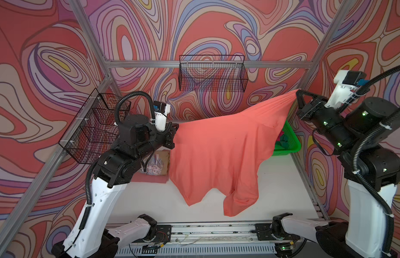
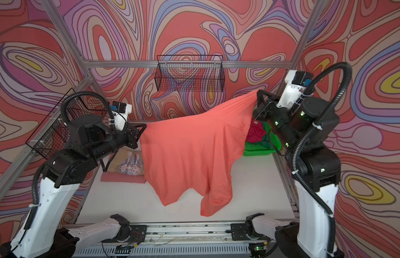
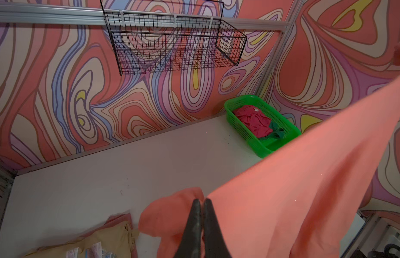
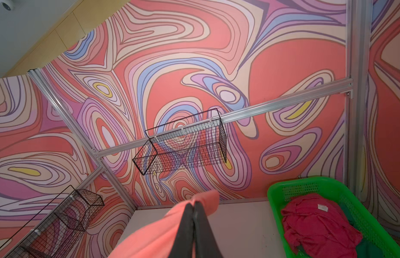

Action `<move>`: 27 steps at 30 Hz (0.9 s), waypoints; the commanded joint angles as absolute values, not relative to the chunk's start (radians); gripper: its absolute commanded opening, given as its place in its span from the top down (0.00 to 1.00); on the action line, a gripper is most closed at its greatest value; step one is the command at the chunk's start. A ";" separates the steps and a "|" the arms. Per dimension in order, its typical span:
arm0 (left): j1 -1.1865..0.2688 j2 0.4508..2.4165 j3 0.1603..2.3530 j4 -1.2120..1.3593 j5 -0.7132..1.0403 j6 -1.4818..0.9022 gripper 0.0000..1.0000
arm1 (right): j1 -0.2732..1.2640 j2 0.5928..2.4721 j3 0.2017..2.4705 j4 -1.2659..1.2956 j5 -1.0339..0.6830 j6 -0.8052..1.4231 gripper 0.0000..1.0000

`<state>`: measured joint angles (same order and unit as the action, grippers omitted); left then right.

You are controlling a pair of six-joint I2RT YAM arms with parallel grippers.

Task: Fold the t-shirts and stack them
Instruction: 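Hold the shirt high with both grippers and shake it out, then lower the shirt flat onto the table with both grippers and release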

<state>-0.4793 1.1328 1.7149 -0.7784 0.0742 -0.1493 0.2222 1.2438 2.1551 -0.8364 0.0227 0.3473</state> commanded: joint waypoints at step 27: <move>-0.607 1.145 2.095 -0.920 0.021 -0.157 1.00 | 0.217 1.214 2.431 -0.881 -0.030 0.396 1.00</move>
